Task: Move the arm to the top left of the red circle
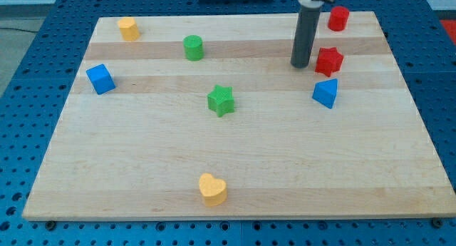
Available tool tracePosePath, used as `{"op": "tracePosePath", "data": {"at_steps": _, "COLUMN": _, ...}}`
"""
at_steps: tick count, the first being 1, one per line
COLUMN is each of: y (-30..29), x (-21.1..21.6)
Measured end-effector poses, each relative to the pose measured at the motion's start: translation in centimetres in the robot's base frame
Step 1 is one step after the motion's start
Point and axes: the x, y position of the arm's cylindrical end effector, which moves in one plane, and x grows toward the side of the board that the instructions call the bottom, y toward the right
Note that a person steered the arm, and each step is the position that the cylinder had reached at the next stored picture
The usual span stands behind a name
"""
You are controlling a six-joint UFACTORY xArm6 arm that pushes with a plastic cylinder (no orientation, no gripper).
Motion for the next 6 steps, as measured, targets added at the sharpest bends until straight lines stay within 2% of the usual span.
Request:
{"op": "tracePosePath", "data": {"at_steps": 1, "y": 5.5, "x": 0.8}}
{"op": "tracePosePath", "data": {"at_steps": 2, "y": 6.1, "x": 2.5}}
{"op": "tracePosePath", "data": {"at_steps": 3, "y": 6.3, "x": -3.2}}
{"op": "tracePosePath", "data": {"at_steps": 4, "y": -1.1, "x": -9.1}}
{"op": "tracePosePath", "data": {"at_steps": 5, "y": -2.2, "x": -13.3}}
{"op": "tracePosePath", "data": {"at_steps": 6, "y": -0.9, "x": -13.5}}
